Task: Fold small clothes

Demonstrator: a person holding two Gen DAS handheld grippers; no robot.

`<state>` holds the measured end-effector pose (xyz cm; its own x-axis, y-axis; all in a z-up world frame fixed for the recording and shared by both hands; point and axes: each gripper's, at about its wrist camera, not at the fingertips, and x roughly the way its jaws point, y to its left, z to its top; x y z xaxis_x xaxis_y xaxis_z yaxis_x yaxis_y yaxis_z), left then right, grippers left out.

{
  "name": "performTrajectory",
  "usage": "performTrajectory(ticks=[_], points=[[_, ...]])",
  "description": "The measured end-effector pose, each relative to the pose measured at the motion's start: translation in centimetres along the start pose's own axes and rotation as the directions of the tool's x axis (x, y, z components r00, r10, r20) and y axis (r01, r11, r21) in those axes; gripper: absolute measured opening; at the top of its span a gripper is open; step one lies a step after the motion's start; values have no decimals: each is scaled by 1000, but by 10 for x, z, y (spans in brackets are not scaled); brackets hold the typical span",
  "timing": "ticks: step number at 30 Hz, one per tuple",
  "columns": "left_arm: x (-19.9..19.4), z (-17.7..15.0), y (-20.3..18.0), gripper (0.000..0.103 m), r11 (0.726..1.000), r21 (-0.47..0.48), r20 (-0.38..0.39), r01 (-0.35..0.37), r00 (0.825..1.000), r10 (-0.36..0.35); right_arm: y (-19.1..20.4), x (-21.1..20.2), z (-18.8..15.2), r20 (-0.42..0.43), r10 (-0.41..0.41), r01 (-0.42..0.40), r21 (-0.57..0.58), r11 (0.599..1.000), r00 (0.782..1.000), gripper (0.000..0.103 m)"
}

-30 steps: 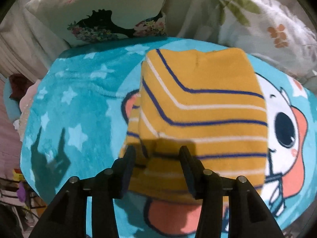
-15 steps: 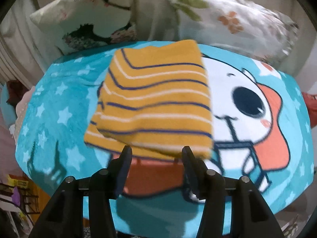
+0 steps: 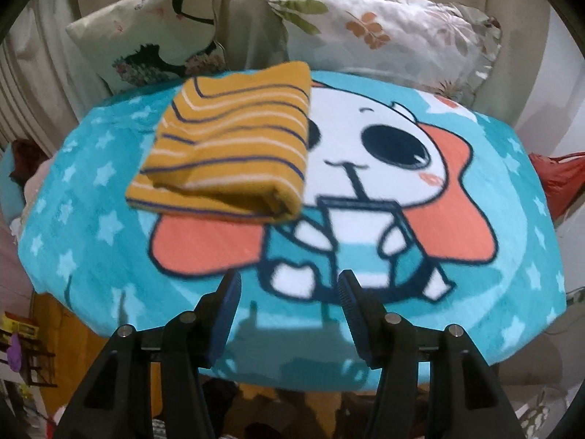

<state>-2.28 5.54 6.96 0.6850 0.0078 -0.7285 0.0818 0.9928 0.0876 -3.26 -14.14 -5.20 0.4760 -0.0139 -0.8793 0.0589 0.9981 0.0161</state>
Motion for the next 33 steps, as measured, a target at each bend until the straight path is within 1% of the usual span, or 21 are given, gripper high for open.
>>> performTrajectory(ticks=[1,4,6,8,11,18,24,33], points=[[9,-7,-5,103,1000,5,-45,2,999,-2,-3,0,-4,-7,-5,5,3,1000,1000,60],[23,-23,-12,103,1000,-6,-113,3,994,-3,-8,4,-11,-31,-15,15,0,1000,999,60],[26,-30,-15,103,1000,-9,-135,-2,991,1,-10,6,-16,-41,-25,25,-1,1000,999,60],[28,-36,-17,103,1000,-15,-156,8,988,-10,-12,8,-18,-51,-31,31,-7,999,998,60],[32,-39,-17,103,1000,-27,-181,16,983,-21,-10,10,-17,-56,-47,45,-23,999,997,60],[41,-46,-9,103,999,-40,-224,-6,975,-3,0,17,-13,-67,-50,47,-45,998,996,62],[52,-49,1,103,997,-77,-259,-9,966,-12,10,22,-9,-74,-53,48,-69,996,996,64],[62,-52,5,103,995,-101,-290,14,956,-43,13,28,-3,-84,-63,57,-62,996,994,65]])
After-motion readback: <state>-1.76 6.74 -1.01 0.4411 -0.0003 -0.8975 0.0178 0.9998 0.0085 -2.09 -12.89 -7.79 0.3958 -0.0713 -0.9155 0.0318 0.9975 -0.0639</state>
